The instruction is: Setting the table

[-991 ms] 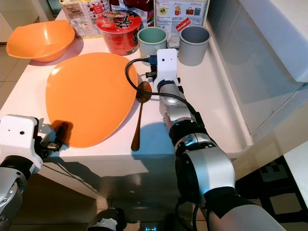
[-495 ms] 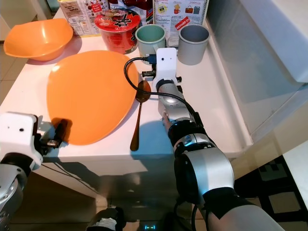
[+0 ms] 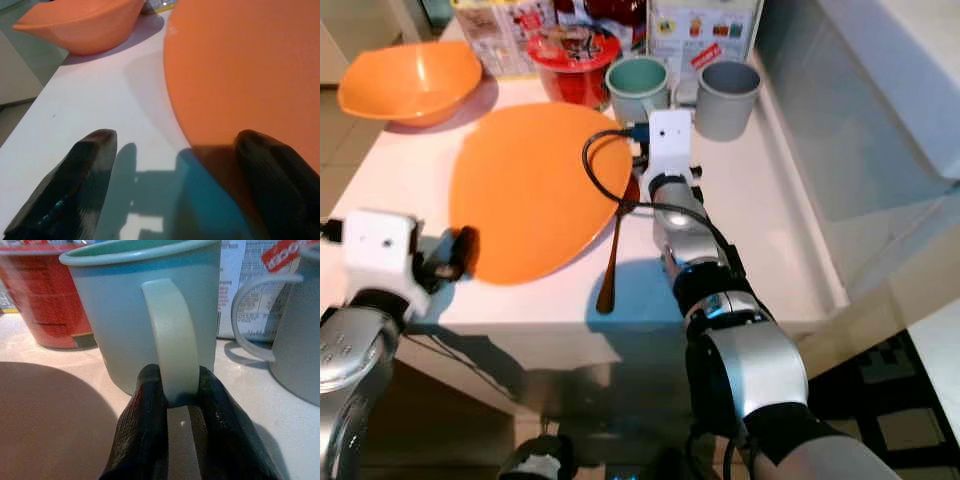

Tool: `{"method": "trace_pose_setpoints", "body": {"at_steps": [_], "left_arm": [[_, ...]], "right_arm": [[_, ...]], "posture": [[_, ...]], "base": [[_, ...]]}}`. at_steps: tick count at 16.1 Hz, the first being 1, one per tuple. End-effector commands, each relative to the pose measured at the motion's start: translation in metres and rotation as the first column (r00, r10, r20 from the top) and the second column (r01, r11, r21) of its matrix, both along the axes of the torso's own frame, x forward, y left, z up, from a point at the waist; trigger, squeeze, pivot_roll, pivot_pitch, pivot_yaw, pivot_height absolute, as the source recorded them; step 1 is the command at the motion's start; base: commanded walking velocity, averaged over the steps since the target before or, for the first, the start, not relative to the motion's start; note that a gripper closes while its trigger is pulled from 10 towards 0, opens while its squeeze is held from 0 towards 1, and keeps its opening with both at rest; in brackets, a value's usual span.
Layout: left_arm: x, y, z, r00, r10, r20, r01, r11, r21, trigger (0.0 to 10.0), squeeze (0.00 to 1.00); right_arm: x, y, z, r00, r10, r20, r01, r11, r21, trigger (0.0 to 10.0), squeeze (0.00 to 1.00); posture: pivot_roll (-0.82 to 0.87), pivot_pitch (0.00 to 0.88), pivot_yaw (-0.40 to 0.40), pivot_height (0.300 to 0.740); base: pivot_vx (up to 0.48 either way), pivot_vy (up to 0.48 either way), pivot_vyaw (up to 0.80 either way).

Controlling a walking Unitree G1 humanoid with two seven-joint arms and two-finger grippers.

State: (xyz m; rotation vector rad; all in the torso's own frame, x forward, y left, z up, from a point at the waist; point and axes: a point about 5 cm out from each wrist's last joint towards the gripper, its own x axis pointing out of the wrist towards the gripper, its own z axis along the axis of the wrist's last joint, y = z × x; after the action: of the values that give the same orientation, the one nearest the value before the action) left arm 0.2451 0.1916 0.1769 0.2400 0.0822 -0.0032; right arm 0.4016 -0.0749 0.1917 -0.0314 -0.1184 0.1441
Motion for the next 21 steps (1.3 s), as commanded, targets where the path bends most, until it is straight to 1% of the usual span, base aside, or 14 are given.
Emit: {"method": "trace_pose_setpoints", "body": {"at_steps": [1, 2, 5, 7, 9, 13, 14, 15, 17, 20, 21], "left_arm": [[0.0, 0.0, -0.031, 0.988, 0.005, -0.153, -0.005, 1.0, -0.003, 10.0, 0.0], [0.006, -0.002, -0.032, 0.988, -0.012, -0.151, 0.012, 1.0, -0.002, 10.0, 0.0], [0.015, -0.005, -0.036, 0.987, -0.035, -0.16, 0.037, 0.999, 0.007, 10.0, 0.0], [0.022, -0.007, -0.037, 0.986, -0.048, -0.157, 0.05, 0.999, 0.011, 10.0, 0.0], [0.025, -0.008, -0.037, 0.987, -0.054, -0.153, 0.056, 0.998, 0.009, 10.0, 0.0], [0.028, -0.009, -0.036, 0.988, -0.065, -0.143, 0.067, 0.998, 0.009, 10.0, 0.0], [0.028, -0.009, -0.036, 0.988, -0.069, -0.142, 0.071, 0.997, 0.01, 10.0, 0.0], [0.028, -0.009, -0.036, 0.988, -0.069, -0.142, 0.071, 0.997, 0.01, 10.0, 0.0], [0.028, -0.009, -0.033, 0.989, -0.074, -0.124, 0.074, 0.997, -0.006, 10.0, 0.0], [0.03, -0.01, -0.03, 0.993, -0.07, -0.091, 0.068, 0.998, -0.018, 10.0, 0.0], [0.032, -0.012, -0.025, 0.995, -0.076, -0.057, 0.074, 0.997, -0.034, 10.0, 0.0]], "right_arm": [[0.0, -0.001, 0.006, 0.999, -0.002, 0.035, 0.003, 1.0, -0.009, 0.0, 0.0], [0.001, -0.003, 0.011, 0.998, -0.011, 0.06, 0.011, 1.0, -0.008, 0.0, 0.0], [0.001, -0.007, 0.028, 0.988, -0.037, 0.148, 0.037, 0.999, 0.005, 0.0, 0.0], [0.001, -0.009, 0.046, 0.971, -0.051, 0.235, 0.05, 0.999, 0.01, 0.0, 0.0], [0.002, -0.012, 0.051, 0.965, -0.067, 0.253, 0.064, 0.998, 0.022, 0.0, 0.0], [0.001, -0.013, 0.048, 0.966, -0.066, 0.249, 0.065, 0.998, 0.01, 0.0, 0.0], [0.0, -0.013, 0.046, 0.966, -0.076, 0.247, 0.078, 0.997, 0.004, 10.0, 0.0], [0.0, -0.013, 0.046, 0.966, -0.076, 0.247, 0.078, 0.997, 0.004, 10.0, 0.0], [-0.005, -0.018, 0.045, 0.958, -0.102, 0.268, 0.104, 0.995, 0.009, 10.0, 0.0], [-0.009, -0.02, 0.044, 0.956, -0.094, 0.279, 0.097, 0.995, 0.003, 10.0, 0.0], [-0.01, -0.021, 0.04, 0.957, -0.088, 0.276, 0.096, 0.995, -0.015, 10.0, 0.0]], "posture": [[0.38, 0.072, -0.016, 0.74], [0.37, 0.043, -0.018, 0.74], [0.36, 0.008, -0.018, 0.74], [0.35, 0.0, -0.017, 0.74], [0.35, 0.0, -0.017, 0.74], [0.35, 0.0, -0.007, 0.74], [0.35, 0.0, -0.003, 0.74], [0.35, 0.0, -0.003, 0.74], [0.34, 0.0, -0.002, 0.74], [0.33, 0.0, -0.006, 0.74], [0.32, 0.0, -0.016, 0.74]], "base": [[0.0, 0.0, 0.0], [0.0, 0.0, 0.0], [0.0, 0.0, 0.0], [0.0, 0.0, 0.0], [0.0, 0.0, 0.0], [0.0, 0.0, 0.0], [0.0, 0.0, 0.0], [0.0, 0.0, 0.0], [0.0, 0.0, 0.0], [0.0, 0.0, 0.0], [0.0, 0.0, 0.0]]}}
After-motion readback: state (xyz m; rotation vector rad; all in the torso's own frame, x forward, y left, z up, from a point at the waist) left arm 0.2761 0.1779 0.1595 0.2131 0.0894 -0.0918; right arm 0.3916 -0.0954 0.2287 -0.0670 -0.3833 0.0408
